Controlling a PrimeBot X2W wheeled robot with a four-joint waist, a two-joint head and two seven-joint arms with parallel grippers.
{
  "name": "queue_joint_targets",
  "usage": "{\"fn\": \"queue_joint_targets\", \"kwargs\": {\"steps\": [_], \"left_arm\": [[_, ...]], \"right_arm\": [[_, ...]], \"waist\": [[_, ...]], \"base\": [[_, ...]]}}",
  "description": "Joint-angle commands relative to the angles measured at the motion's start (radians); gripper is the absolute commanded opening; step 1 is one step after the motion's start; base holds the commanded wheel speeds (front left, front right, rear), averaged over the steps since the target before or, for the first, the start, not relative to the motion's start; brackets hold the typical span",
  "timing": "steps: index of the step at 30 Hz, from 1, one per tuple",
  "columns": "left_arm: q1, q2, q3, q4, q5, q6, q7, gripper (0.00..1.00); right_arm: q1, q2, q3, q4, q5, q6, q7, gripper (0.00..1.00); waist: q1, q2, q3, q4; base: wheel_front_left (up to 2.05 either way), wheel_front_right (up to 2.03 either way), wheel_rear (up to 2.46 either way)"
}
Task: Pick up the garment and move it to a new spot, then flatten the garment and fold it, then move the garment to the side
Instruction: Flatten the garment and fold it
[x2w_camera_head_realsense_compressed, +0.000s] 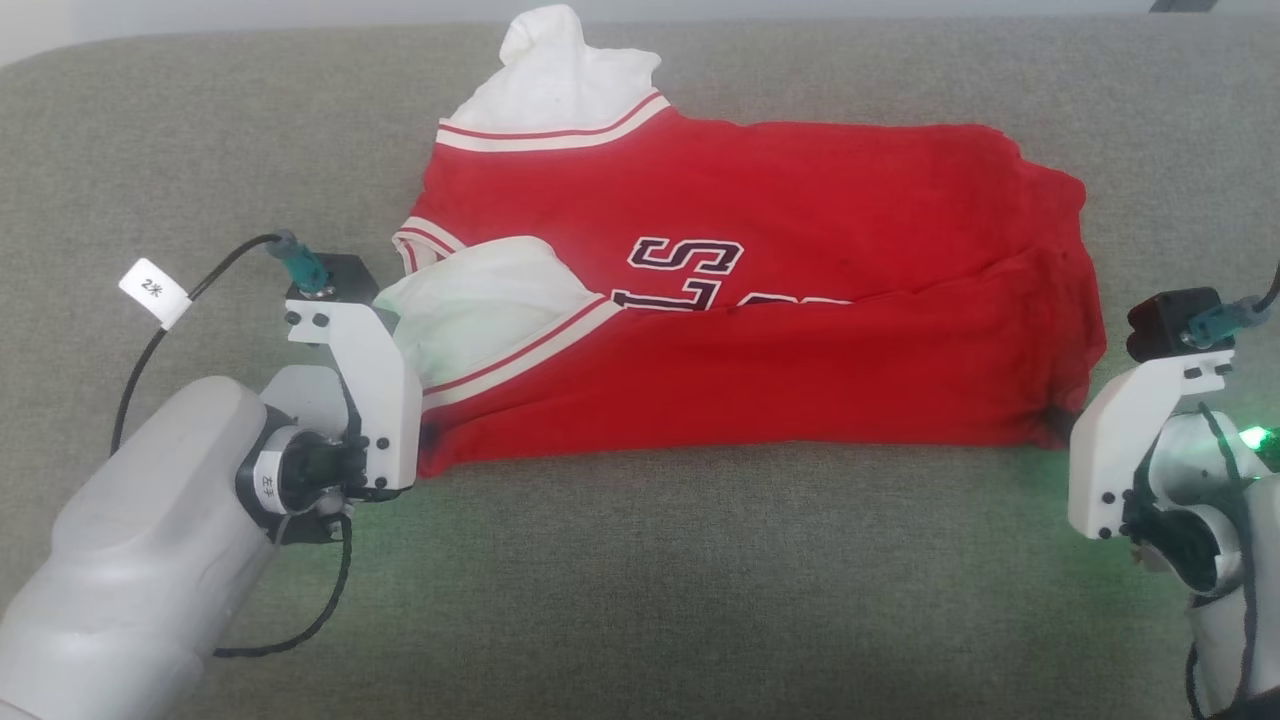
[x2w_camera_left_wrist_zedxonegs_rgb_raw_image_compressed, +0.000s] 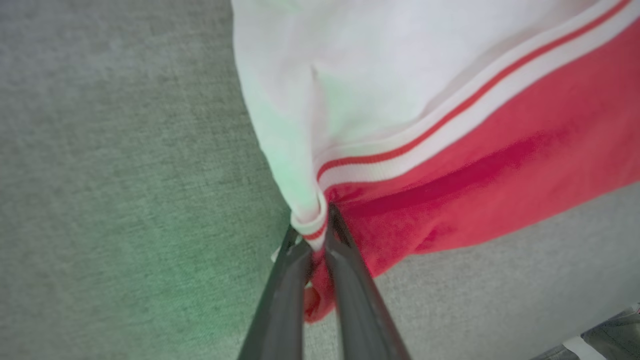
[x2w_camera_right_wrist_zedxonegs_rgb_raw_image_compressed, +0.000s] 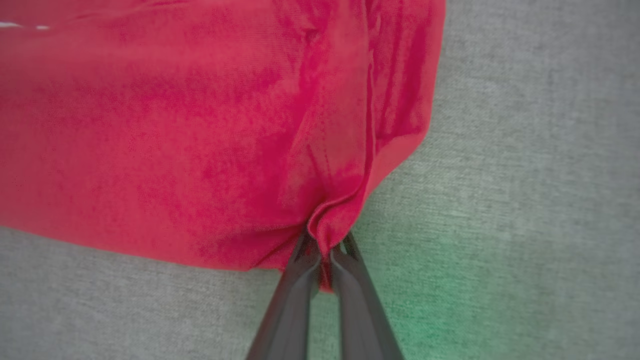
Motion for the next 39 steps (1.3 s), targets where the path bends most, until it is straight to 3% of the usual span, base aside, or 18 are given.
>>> {"fn": "queue_joint_targets", "kwargs": {"steps": [1, 13, 25, 32, 33, 34, 36, 37, 38, 39], "left_arm": [[0.053, -0.011, -0.036, 0.017, 0.0, -0.004, 0.017, 0.0], [0.06, 0.077, -0.02, -0.119, 0.008, 0.04, 0.052, 0.0], [0.175, 0.196, -0.034, -0.404, 0.02, 0.16, 0.11, 0.0], [0.245, 0.195, -0.059, -0.451, 0.011, 0.192, 0.11, 0.0], [0.246, 0.191, -0.06, -0.444, 0.011, 0.189, 0.107, 0.13], [0.248, 0.187, -0.06, -0.434, 0.01, 0.186, 0.102, 0.33], [0.25, 0.179, -0.064, -0.414, 0.006, 0.179, 0.101, 0.52], [0.249, 0.175, -0.064, -0.404, 0.004, 0.175, 0.098, 0.87], [0.247, 0.173, -0.064, -0.397, 0.003, 0.172, 0.095, 1.0], [0.243, 0.172, -0.063, -0.389, 0.003, 0.169, 0.093, 1.0]], "right_arm": [[0.004, -0.017, -0.002, 0.012, -0.003, -0.003, 0.01, 0.0], [0.042, -0.086, 0.009, -0.082, 0.023, -0.003, 0.085, 0.0], [0.2, -0.2, 0.022, -0.254, 0.121, -0.003, 0.248, 0.0], [0.251, -0.186, 0.019, -0.246, 0.132, -0.003, 0.254, 0.0], [0.251, -0.181, 0.025, -0.239, 0.13, -0.003, 0.254, 0.0], [0.249, -0.174, 0.03, -0.234, 0.132, -0.003, 0.251, 0.0], [0.242, -0.167, 0.044, -0.221, 0.131, -0.002, 0.25, 0.02], [0.239, -0.166, 0.05, -0.217, 0.13, -0.002, 0.248, 0.22], [0.235, -0.166, 0.054, -0.218, 0.13, -0.002, 0.237, 0.53], [0.231, -0.166, 0.058, -0.215, 0.131, -0.002, 0.232, 0.84]], "waist": [[0.0, 0.0, -0.005, 0.004], [0.0, 0.0, -0.036, 0.024], [0.0, 0.0, -0.048, 0.034], [0.0, 0.0, -0.041, 0.03], [0.0, 0.0, -0.04, 0.028], [0.0, 0.0, -0.04, 0.026], [0.0, 0.0, -0.04, 0.022], [0.0, 0.0, -0.04, 0.02], [0.0, 0.0, -0.04, 0.019], [0.0, 0.0, -0.041, 0.018]], "base": [[0.0, 0.0, 0.0], [0.0, 0.0, 0.0], [0.0, 0.0, 0.0], [0.0, 0.0, 0.0], [0.0, 0.0, 0.0], [0.0, 0.0, 0.0], [0.0, 0.0, 0.0], [0.0, 0.0, 0.0], [0.0, 0.0, 0.0], [0.0, 0.0, 0.0]]}}
